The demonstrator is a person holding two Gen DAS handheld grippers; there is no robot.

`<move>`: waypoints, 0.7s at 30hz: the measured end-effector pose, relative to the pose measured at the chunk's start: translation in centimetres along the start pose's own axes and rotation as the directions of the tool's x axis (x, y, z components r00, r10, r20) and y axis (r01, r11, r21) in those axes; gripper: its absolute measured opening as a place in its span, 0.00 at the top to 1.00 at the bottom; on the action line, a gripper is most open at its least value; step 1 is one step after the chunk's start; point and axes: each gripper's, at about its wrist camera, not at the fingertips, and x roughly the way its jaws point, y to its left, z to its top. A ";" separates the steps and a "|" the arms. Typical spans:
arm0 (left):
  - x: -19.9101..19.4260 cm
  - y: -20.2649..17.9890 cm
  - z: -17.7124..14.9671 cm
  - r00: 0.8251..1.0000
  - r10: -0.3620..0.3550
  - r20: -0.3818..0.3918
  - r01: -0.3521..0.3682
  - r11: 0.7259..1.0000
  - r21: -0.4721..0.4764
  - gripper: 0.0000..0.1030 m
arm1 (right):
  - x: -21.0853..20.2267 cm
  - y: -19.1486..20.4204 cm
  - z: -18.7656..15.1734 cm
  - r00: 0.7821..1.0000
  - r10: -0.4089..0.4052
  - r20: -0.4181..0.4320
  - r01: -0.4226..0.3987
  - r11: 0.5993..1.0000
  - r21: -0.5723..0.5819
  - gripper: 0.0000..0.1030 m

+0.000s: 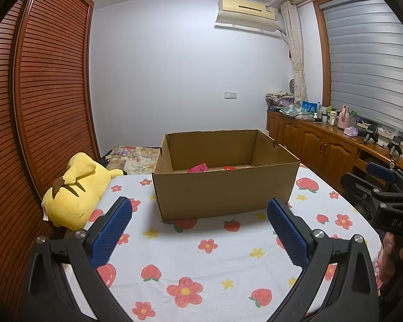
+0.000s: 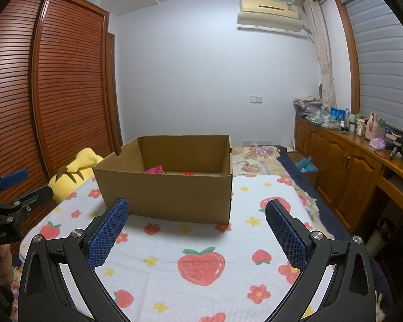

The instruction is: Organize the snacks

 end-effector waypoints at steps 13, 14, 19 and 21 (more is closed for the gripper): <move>-0.4 0.4 0.0 1.000 0.006 0.004 -0.006 1.000 -0.002 0.02 | -0.2 0.2 0.0 1.000 0.000 -0.002 0.000 1.000 0.001 0.00; -0.4 0.4 0.0 1.000 0.006 0.004 -0.006 1.000 -0.001 0.02 | -0.2 0.2 0.0 1.000 0.000 -0.001 0.000 1.000 0.002 0.00; -0.4 0.5 0.0 1.000 0.007 0.004 -0.007 1.000 0.000 0.02 | -0.2 0.2 0.0 1.000 0.001 -0.002 -0.001 1.000 0.001 0.00; -0.4 0.5 0.0 1.000 0.007 0.004 -0.007 1.000 0.000 0.02 | -0.2 0.2 0.0 1.000 0.001 -0.001 -0.001 1.000 0.001 0.00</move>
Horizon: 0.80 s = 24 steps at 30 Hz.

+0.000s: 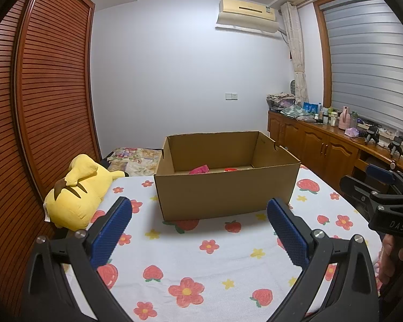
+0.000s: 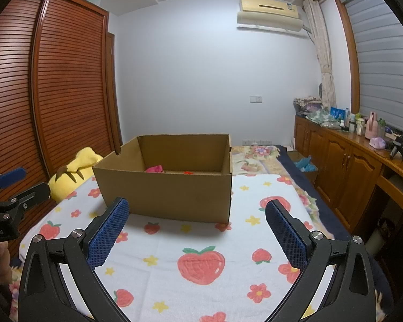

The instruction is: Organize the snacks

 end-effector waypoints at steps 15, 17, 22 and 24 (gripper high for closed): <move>-0.1 0.1 0.2 1.000 0.004 0.003 -0.004 1.000 -0.003 0.02 | 0.0 0.0 0.0 1.000 -0.001 0.000 0.001 1.000 0.000 0.00; 0.0 0.1 0.2 1.000 0.003 0.000 -0.003 1.000 -0.002 0.02 | 0.0 0.0 0.0 1.000 -0.002 0.002 0.002 1.000 0.000 0.00; -0.1 0.1 0.1 1.000 0.004 0.003 -0.004 1.000 -0.002 0.02 | 0.0 0.0 0.0 1.000 -0.002 0.001 0.002 1.000 0.000 0.00; -0.1 0.2 0.1 1.000 0.005 0.004 -0.005 1.000 -0.004 0.02 | 0.0 0.0 0.0 1.000 -0.002 0.001 0.002 1.000 -0.001 0.00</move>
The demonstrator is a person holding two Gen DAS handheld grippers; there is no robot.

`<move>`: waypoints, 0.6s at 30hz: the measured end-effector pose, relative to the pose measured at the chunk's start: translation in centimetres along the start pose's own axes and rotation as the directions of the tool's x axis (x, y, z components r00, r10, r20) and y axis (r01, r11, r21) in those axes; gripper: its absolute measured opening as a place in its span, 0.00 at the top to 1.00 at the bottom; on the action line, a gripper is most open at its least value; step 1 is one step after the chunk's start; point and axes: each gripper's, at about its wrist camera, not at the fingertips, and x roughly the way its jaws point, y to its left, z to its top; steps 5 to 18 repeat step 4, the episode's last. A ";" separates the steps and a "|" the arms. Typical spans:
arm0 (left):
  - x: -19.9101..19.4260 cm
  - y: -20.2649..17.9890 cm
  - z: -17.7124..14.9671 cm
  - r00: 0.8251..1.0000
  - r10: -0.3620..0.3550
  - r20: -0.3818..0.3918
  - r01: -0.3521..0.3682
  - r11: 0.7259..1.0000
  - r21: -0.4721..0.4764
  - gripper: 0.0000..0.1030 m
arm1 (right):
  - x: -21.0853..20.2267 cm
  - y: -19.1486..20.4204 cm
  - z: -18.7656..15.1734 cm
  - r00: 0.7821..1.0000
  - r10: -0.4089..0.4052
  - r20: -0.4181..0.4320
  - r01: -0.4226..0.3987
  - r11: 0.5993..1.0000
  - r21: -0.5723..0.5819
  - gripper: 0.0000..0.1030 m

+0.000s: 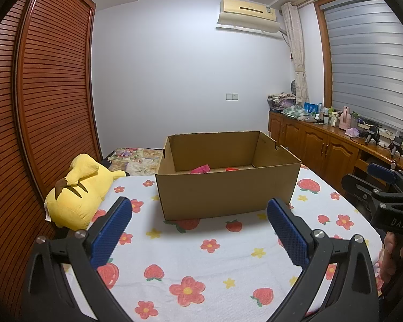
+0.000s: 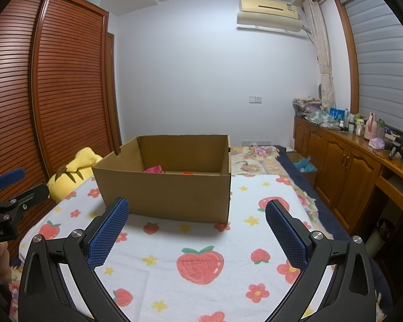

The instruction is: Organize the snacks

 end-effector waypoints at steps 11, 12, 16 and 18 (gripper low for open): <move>0.0 0.0 -0.1 1.000 0.001 0.001 -0.001 1.000 -0.001 0.02 | 0.0 0.0 0.0 1.000 0.001 0.000 -0.001 1.000 0.001 0.00; 0.0 0.0 -0.1 1.000 0.001 0.001 -0.001 1.000 -0.001 0.02 | 0.0 0.0 0.0 1.000 0.001 0.000 -0.001 1.000 0.001 0.00; 0.0 0.0 -0.1 1.000 0.001 0.001 -0.001 1.000 -0.001 0.02 | 0.0 0.0 0.0 1.000 0.001 0.000 -0.001 1.000 0.001 0.00; 0.0 0.0 -0.1 1.000 0.001 0.001 -0.001 1.000 -0.001 0.02 | 0.0 0.0 0.0 1.000 0.001 0.000 -0.001 1.000 0.001 0.00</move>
